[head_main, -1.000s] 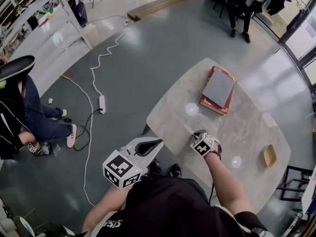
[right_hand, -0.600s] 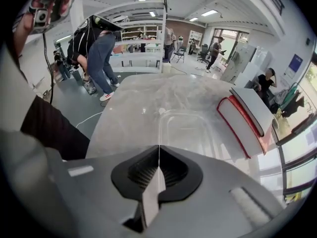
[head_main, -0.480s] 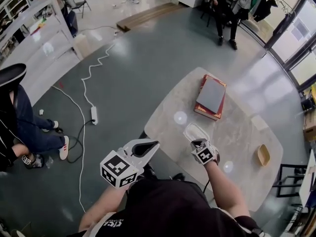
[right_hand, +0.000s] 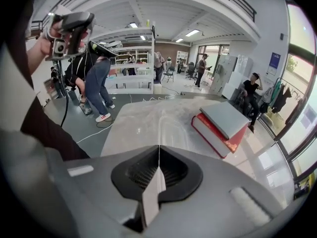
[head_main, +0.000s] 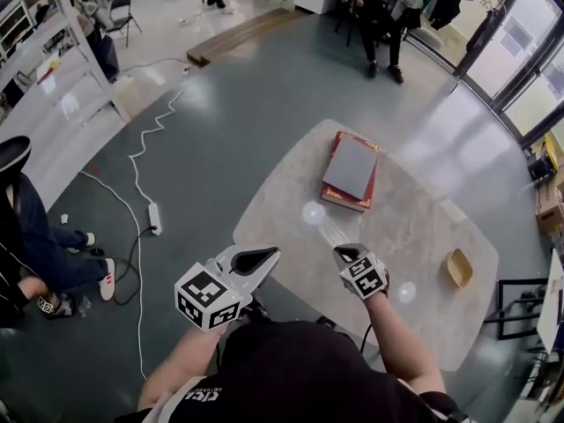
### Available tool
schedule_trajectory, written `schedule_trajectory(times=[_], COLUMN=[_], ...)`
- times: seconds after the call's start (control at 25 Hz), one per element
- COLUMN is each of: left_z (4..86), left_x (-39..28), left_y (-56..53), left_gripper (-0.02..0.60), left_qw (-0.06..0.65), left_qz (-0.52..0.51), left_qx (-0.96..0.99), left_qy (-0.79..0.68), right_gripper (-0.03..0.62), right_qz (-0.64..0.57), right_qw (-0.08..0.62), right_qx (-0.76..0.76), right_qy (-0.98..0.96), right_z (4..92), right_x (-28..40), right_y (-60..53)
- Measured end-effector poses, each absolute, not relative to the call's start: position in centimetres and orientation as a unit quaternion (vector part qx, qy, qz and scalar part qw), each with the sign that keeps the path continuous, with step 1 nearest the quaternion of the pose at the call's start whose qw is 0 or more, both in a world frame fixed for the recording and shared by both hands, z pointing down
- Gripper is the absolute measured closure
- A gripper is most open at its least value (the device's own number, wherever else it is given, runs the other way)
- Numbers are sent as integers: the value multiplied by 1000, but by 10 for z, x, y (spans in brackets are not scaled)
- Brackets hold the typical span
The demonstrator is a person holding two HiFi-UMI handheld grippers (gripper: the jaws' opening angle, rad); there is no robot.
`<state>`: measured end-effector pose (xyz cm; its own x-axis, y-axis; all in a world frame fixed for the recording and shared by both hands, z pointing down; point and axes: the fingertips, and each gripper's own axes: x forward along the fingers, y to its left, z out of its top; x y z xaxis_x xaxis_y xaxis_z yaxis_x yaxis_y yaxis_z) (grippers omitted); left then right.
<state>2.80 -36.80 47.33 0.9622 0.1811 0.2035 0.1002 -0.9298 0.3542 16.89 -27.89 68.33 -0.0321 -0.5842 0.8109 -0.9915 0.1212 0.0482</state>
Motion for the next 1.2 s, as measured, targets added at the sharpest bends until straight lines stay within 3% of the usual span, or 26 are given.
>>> schedule_trajectory(times=[0.4, 0.92, 1.2], left_z=[449, 414, 391], left_x=[85, 128, 139], left_y=[-342, -311, -312], left_gripper=[579, 578, 580], left_qw=[155, 105, 76], left_qz=[97, 101, 90], left_qx=[981, 985, 988], left_qy=[60, 96, 96], right_gripper=[589, 589, 589], right_qz=[211, 110, 41], right_qw=[263, 27, -35], right_qx=[646, 720, 737], right_qy=[-685, -685, -673], right_z=[574, 407, 337], right_x=[212, 250, 260], right_y=[-235, -170, -140])
